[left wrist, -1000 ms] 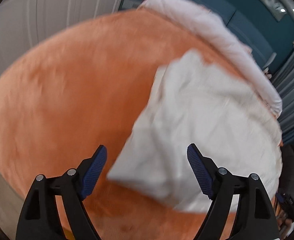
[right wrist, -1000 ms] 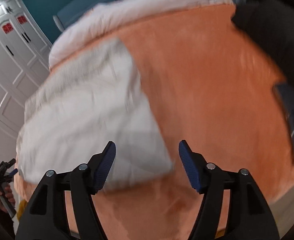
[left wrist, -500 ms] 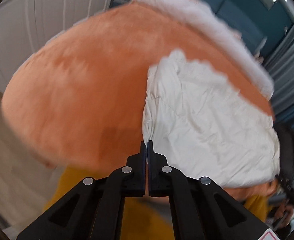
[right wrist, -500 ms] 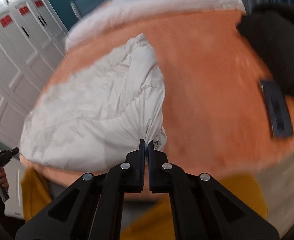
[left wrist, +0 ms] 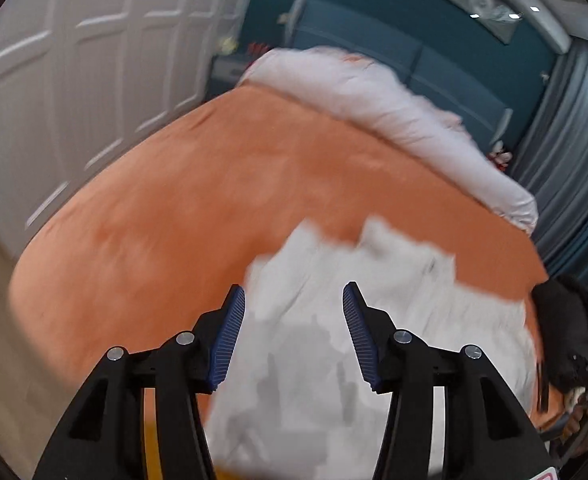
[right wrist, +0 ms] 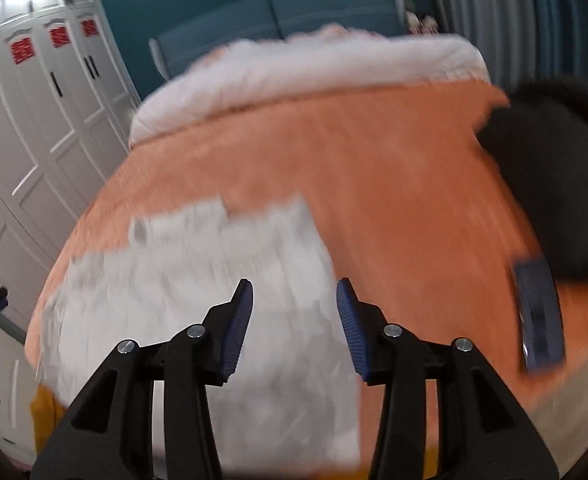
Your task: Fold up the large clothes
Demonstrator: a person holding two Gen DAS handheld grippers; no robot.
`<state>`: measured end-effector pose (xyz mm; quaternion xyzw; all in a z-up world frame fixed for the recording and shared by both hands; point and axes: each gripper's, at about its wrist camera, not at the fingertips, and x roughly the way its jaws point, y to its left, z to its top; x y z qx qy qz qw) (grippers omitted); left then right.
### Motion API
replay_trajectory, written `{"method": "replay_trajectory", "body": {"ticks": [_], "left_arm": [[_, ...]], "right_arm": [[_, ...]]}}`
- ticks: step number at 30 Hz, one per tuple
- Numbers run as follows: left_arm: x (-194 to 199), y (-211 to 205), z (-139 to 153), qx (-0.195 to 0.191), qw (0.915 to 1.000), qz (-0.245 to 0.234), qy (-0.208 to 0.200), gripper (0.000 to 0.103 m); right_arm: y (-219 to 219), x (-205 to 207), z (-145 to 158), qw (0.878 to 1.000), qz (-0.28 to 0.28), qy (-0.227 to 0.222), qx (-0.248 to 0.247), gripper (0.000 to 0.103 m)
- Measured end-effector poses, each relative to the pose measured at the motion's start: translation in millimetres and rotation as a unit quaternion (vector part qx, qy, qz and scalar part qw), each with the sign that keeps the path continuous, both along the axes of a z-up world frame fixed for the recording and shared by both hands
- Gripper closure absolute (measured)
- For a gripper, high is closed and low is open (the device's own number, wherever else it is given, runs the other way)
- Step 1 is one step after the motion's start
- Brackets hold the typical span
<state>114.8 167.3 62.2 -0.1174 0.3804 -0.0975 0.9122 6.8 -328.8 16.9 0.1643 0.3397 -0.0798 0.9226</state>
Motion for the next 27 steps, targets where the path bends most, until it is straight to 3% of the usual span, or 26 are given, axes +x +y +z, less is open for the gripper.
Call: {"method": "replay_trajectory", "body": {"ticks": [2,6,8,10,12,15,18,20,22,24,27], "left_arm": [[41.5,-29.0,-6.3,0.004,1.0,-0.001,-0.005,0.054],[94.9,-75.7,-33.7,-0.01,0.9996,-0.018,0.02,0.054],[112.7,-92.3,-57.6,0.004,0.999,-0.018,0.04,0.054],[128.0,-96.0,-94.9,0.037,0.9967,-0.007,0.071,0.054],[134.2,-88.2,-132.1,0.054,0.9932,-0.008,0.103,0.054],[126.3,-90.8,-145.3,0.073,0.9941,-0.016,0.078,0.054],[125.3,-94.6,-148.8,0.082,0.994,-0.016,0.071,0.054],[125.9,-94.3,-150.8,0.078,0.9944,-0.015,0.07,0.053],[125.5,-93.7,-151.2,0.076,0.9948,-0.015,0.067,0.053],[127.7,-94.5,-152.7,0.075,0.995,-0.014,0.065,0.053],[127.8,-95.5,-155.3,0.075,0.995,-0.015,0.064,0.053]], "right_arm": [[-5.6,35.2,-2.3,1.0,-0.001,-0.008,0.002,0.061],[-10.3,105.2,-30.6,0.999,0.004,0.012,0.04,0.077],[1.1,135.3,-58.4,0.998,0.012,0.056,0.019,0.079],[5.4,152.5,-105.5,0.992,0.024,0.127,0.01,0.08],[7.0,148.3,-130.8,0.991,0.028,0.133,0.014,0.081],[8.2,147.7,-125.7,0.99,0.031,0.138,0.016,0.081],[24.3,161.5,-88.9,0.993,0.02,0.113,-0.008,0.078],[57.7,182.6,-54.5,0.995,0.073,0.064,0.014,0.075],[105.5,215.1,-34.6,0.987,0.153,0.052,0.007,0.066],[153.5,249.1,-35.5,0.973,0.224,0.062,0.002,0.063],[206.6,297.7,-63.2,0.959,0.258,0.111,-0.045,0.063]]}}
